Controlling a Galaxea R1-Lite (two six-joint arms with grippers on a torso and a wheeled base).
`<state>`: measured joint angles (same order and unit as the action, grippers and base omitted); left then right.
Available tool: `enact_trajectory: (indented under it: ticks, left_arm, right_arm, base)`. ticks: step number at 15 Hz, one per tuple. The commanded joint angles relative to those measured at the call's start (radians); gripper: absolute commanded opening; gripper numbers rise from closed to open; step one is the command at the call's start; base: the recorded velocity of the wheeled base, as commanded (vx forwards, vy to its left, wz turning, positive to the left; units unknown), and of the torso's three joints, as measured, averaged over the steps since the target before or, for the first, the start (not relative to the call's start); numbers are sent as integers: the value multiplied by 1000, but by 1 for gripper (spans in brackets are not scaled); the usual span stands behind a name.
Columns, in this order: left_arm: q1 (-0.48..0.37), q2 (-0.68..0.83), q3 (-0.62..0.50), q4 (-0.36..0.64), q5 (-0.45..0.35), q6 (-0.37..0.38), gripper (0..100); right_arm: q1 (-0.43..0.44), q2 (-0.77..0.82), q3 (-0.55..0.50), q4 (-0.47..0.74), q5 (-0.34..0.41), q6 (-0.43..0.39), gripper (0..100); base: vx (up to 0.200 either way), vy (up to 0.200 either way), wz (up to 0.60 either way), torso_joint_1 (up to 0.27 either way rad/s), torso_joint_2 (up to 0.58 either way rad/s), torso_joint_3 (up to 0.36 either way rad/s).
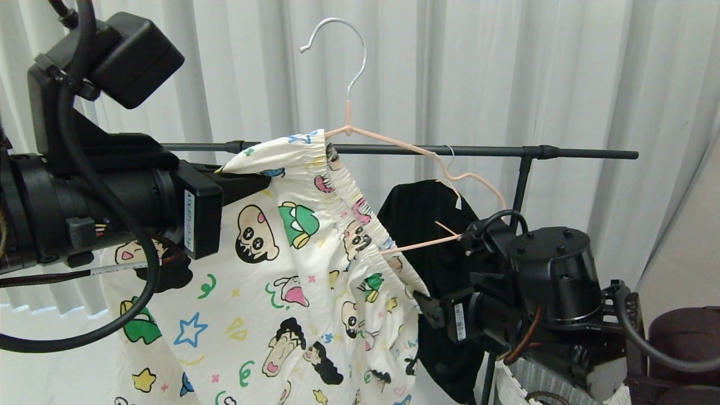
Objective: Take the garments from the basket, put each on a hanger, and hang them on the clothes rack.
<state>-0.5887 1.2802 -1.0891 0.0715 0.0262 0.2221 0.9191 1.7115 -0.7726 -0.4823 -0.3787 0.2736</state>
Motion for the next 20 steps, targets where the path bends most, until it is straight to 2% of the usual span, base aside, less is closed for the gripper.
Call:
enact_trajectory:
  ticks: [1,2,4,7,8,10,13,15,17,19,20]
  left_arm:
    - [24,4,21,-30,3,5,0]
    - [38,4,49,-59,5,20,0]
    - [70,-2,118,-121,5,98,0]
    - [102,-33,239,-240,0,169,0]
    - [109,-55,279,-248,-9,204,0]
    - [116,-87,339,-251,-52,229,0]
    - [144,-88,382,-251,-57,275,0]
    - [144,-87,430,-251,-55,301,0]
    - [144,-73,457,-251,-32,330,0]
    - [142,-50,457,-251,83,318,0]
    - [142,-44,456,-251,107,312,0]
  right_arm:
    - [-82,4,1,-1,-32,-33,100]
    - [-111,2,1,-2,-43,-47,100]
    - [-137,0,18,-22,-57,-76,100]
    - [-184,0,64,-125,-57,-132,100]
    - [-203,-4,76,-139,-57,-151,100]
    - [-218,-12,79,-144,-54,-157,100]
    - [-218,-30,76,-144,-45,-165,100]
    - [-218,-61,76,-142,-9,-206,100]
    - [-209,-107,73,-122,34,-246,100]
    - [-167,-182,72,-25,86,-271,100]
    - [-151,-210,72,8,113,-271,100]
  base:
    - [0,0,0,0,0,0]
    - [0,0,0,0,0,0]
    - [0,0,0,0,0,0]
    - [0,0,0,0,0,0]
    - [0,0,0,0,0,0]
    - [0,0,0,0,0,0]
    - [0,0,0,0,0,0]
    - [0,0,0,0,0,0]
    - [0,0,0,0,0,0]
    - [0,0,0,0,0,0]
    - [0,0,0,0,0,0]
